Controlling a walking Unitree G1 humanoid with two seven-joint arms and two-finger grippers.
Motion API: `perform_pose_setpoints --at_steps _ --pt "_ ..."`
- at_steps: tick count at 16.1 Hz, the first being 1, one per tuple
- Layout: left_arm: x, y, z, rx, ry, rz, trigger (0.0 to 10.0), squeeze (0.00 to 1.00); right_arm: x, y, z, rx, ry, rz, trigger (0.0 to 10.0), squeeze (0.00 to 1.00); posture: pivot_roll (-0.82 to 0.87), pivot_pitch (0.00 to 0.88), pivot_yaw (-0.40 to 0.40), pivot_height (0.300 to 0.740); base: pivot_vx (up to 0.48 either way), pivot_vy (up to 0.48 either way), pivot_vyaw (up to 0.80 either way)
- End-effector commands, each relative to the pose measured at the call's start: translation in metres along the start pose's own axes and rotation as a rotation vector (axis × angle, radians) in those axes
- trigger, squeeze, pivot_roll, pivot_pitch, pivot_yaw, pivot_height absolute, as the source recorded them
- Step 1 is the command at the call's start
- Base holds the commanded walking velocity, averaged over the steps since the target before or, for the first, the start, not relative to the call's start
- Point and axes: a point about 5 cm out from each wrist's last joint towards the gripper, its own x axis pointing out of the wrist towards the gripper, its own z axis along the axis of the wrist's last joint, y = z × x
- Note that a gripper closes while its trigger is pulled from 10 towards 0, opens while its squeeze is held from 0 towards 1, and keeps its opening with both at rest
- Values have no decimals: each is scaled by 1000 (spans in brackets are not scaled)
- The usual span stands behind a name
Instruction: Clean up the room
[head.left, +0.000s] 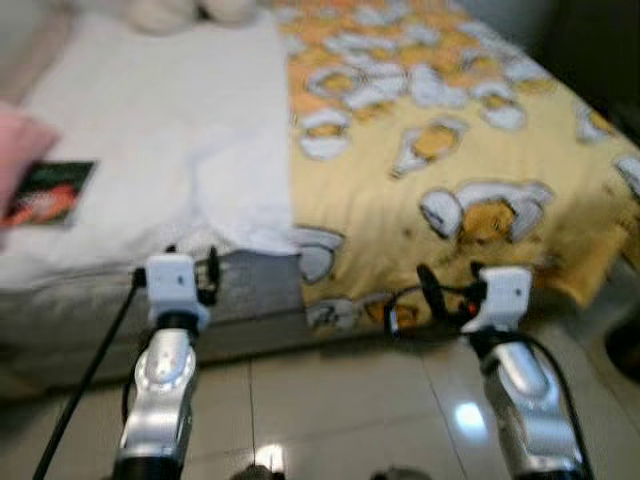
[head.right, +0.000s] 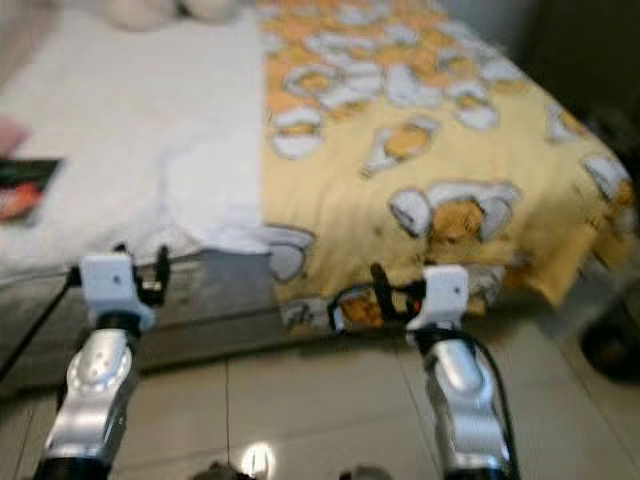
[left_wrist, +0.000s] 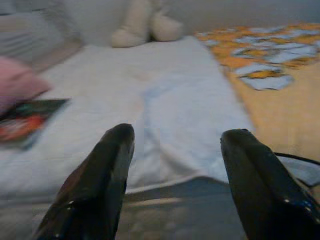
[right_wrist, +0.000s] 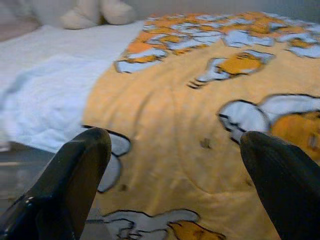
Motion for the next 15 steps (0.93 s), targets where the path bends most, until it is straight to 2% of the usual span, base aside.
perform_pose_setpoints --at_steps 1,2,4,5,7,8,9,13,15 --pt "1 -7 7 -25 2 13 10000 0 5 0 5 -20 -20 -3 10000 0 -160 0 54 740 0 -480 663" --pt "-1 -9 10 -37 2 11 10000 0 7 3 5 -33 -19 20 10000 0 -156 0 46 740 0 -480 650" --pt "-2 -11 10 -13 6 0 10000 0 8 6 5 -42 -16 39 10000 0 -153 0 46 740 0 0 631" --pt "-1 -10 10 -27 11 7 10000 0 7 6 3 -43 -10 43 10000 0 -150 0 45 740 0 0 613" --pt "3 -6 13 9 2 9 10000 0 4 7 -4 -40 9 41 10000 0 -142 0 45 740 0 0 603" --pt "5 -3 13 12 13 10 10000 655 1 7 -10 -39 22 36 10000 0 -135 0 50 740 0 0 606" --pt "5 0 12 0 23 14 10000 1000 -2 7 -14 -41 30 28 10000 0 -137 0 54 740 0 0 600" --pt "6 -3 11 0 34 -12 10000 1000 -2 5 -14 -44 24 2 10000 0 -142 0 62 740 0 0 603" --pt "5 -7 13 -35 16 -69 10000 1000 -2 4 -15 -47 22 2 10000 0 -144 0 63 740 0 0 603"
